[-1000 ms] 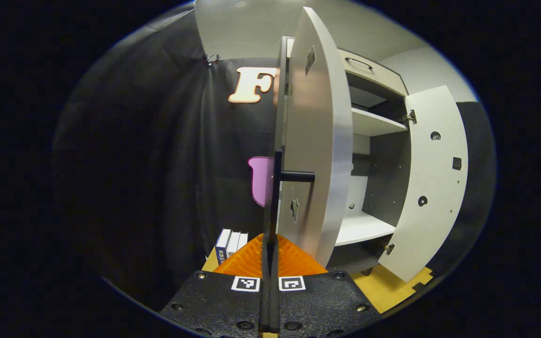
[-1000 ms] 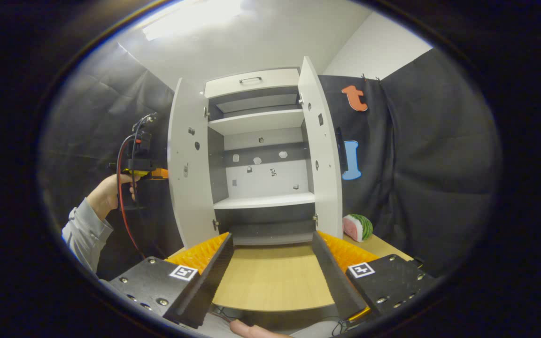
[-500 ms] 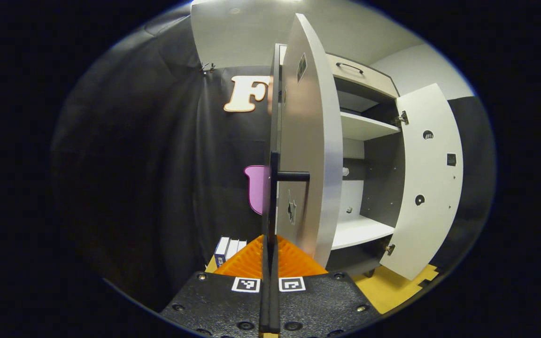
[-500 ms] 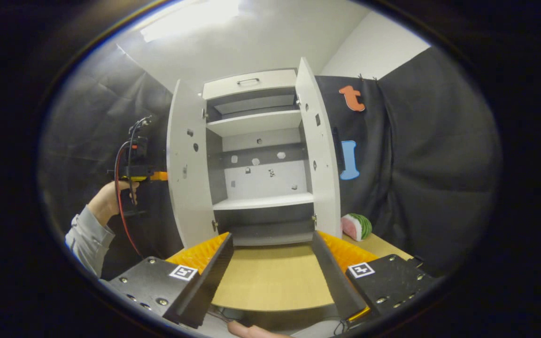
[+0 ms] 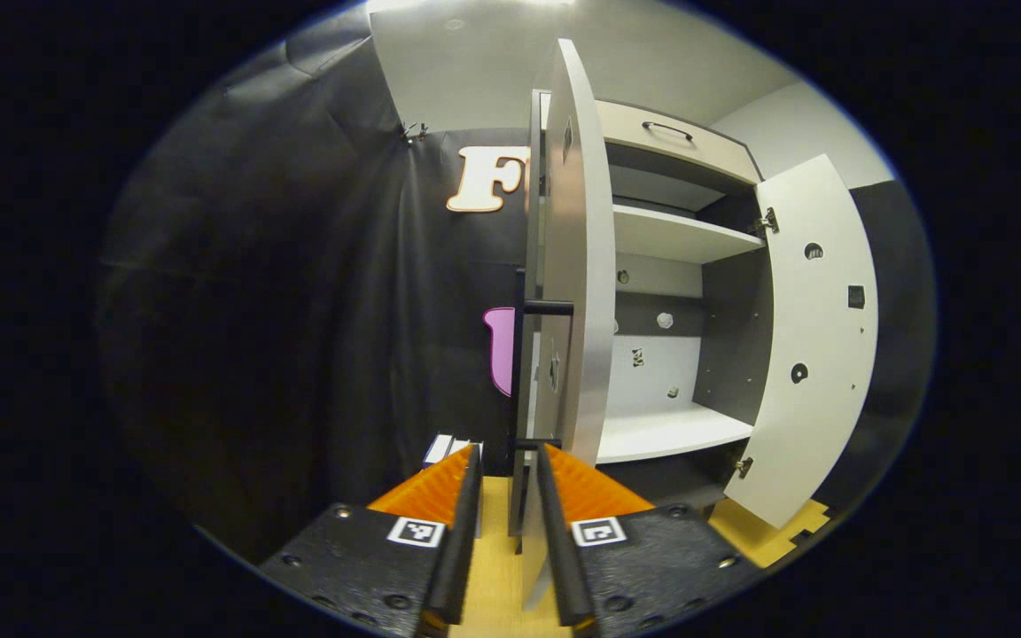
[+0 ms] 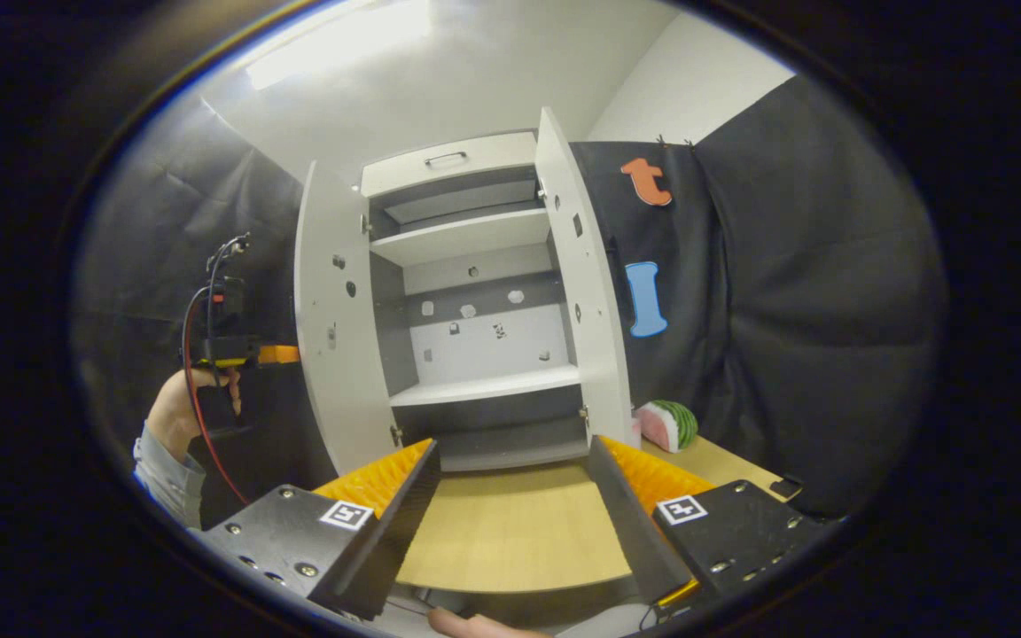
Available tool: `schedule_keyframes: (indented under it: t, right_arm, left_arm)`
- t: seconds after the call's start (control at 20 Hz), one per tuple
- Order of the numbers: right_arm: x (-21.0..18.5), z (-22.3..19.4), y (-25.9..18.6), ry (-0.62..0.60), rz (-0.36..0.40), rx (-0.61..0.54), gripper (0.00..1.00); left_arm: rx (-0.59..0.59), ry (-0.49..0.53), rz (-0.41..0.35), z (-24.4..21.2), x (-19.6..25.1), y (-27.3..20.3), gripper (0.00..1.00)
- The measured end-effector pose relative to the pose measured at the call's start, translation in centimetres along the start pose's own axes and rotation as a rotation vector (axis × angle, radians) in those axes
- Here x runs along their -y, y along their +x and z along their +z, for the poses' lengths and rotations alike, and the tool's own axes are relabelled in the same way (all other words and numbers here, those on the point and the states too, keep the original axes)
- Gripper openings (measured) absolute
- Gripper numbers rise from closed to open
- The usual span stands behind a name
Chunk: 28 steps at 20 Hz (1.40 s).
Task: Open the right door of the double-door shoe cabinet with the right hand, and open the left door with the left hand.
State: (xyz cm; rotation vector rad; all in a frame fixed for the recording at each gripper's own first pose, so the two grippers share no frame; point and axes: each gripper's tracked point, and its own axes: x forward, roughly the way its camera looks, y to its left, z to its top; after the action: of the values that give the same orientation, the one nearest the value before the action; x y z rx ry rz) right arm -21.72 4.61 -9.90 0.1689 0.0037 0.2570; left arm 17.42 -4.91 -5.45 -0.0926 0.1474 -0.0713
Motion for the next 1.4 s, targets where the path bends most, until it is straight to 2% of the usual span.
schedule_keyframes:
  t: [0.05,0.1,0.15,0.2,0.25,0.35,0.5,0.55,0.6,0.65,0.7,1.05,1.2,1.3,1.35,1.4]
  right_arm:
    - [0.0,-0.1,0.0,-0.001,-0.002,-0.002,1.0]
    - [0.1,-0.1,0.0,-0.002,-0.005,-0.003,1.0]
    - [0.0,-0.1,0.0,-0.005,-0.006,-0.004,1.0]
    - [-0.2,-0.2,0.0,-0.011,-0.005,-0.005,1.0]
    - [-0.3,-0.1,0.0,-0.02,-0.004,-0.003,1.0]
    - [-0.5,-0.1,-0.1,-0.041,-0.006,-0.001,1.0]
    - [-1.0,0.0,-0.3,-0.057,0.001,0.007,1.0]
    - [-1.1,0.0,-0.3,-0.059,0.001,0.009,1.0]
    - [-1.2,0.3,-0.4,-0.066,0.002,0.013,1.0]
    - [-1.5,0.5,-0.6,-0.077,0.005,0.02,1.0]
    - [-1.6,0.7,-0.9,-0.088,0.003,0.027,1.0]
    - [-0.9,1.1,-1.3,-0.108,-0.034,0.044,1.0]
    - [-0.1,1.0,-0.7,-0.113,-0.047,0.034,1.0]
    - [0.3,1.0,-0.4,-0.138,-0.06,0.034,1.0]
    - [0.3,0.7,-0.4,-0.152,-0.059,0.034,0.98]
    - [0.1,0.6,-0.4,-0.157,-0.054,0.031,1.0]
  left_arm:
    - [0.005,0.004,0.018,0.2,-0.2,-0.7,0.58]
    - [0.006,0.006,0.014,0.0,0.0,-1.5,0.65]
    - [0.008,-0.004,0.007,-0.1,0.5,-2.4,0.83]
    - [0.01,-0.017,-0.006,-0.3,1.0,-3.2,0.89]
    - [0.007,-0.038,-0.017,-0.8,1.4,-4.3,0.99]
    - [0.01,-0.048,-0.022,-1.5,1.9,-5.9,0.95]
    - [0.011,-0.014,-0.022,-2.7,3.0,-8.3,1.0]
    - [0.02,-0.013,-0.013,-2.8,3.2,-9.1,0.93]
    - [0.029,-0.017,-0.008,-3.0,3.6,-9.9,0.96]
    - [0.04,-0.02,-0.004,-3.2,4.1,-10.6,0.93]
    - [0.053,-0.026,-0.019,-3.2,5.1,-11.4,0.96]
    - [0.041,-0.038,-0.087,-6.8,11.4,-14.8,0.96]
    - [0.002,-0.051,-0.072,-9.6,12.5,-15.0,0.96]
    - [-0.02,-0.025,-0.045,-11.1,12.4,-15.1,0.93]
    - [-0.022,-0.025,-0.035,-11.4,12.3,-15.0,0.96]
    - [-0.021,-0.02,-0.028,-11.5,12.3,-15.1,0.93]
